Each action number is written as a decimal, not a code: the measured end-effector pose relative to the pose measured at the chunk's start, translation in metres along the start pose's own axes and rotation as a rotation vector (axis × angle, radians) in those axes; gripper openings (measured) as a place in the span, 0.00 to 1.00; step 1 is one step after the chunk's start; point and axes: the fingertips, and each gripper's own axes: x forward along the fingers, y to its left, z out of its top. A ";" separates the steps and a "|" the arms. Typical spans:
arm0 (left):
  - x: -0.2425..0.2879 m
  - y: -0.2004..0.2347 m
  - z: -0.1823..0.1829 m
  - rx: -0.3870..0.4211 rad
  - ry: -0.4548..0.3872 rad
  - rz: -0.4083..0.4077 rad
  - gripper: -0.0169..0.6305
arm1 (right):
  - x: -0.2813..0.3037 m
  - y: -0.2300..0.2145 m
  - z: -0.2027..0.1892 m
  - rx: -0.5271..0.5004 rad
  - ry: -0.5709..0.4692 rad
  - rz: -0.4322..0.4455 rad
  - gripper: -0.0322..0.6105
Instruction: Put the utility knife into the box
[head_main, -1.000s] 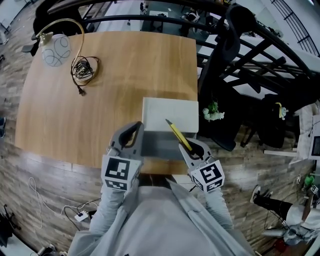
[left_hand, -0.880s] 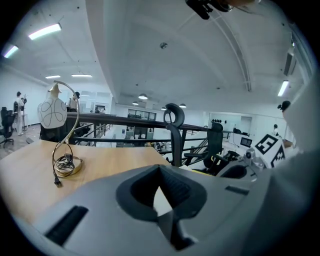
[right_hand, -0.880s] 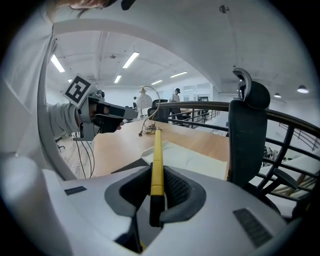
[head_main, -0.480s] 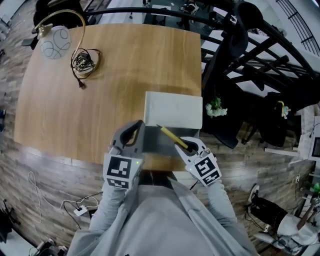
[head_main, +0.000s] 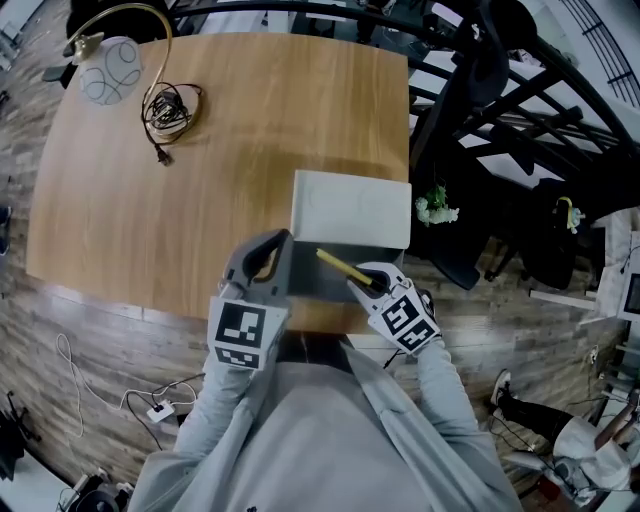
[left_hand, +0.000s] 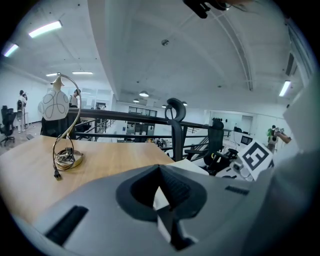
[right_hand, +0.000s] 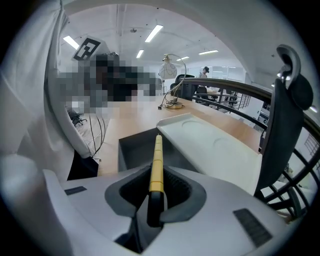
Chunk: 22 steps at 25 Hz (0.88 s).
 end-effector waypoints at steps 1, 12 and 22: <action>0.000 0.000 -0.001 -0.002 0.001 0.001 0.05 | 0.002 -0.001 -0.002 -0.007 0.015 0.003 0.18; 0.003 -0.002 -0.007 -0.009 0.004 0.003 0.05 | 0.026 -0.004 -0.013 -0.101 0.155 0.038 0.18; -0.001 0.004 -0.009 -0.015 -0.002 0.024 0.05 | 0.041 -0.004 -0.024 -0.152 0.261 0.059 0.18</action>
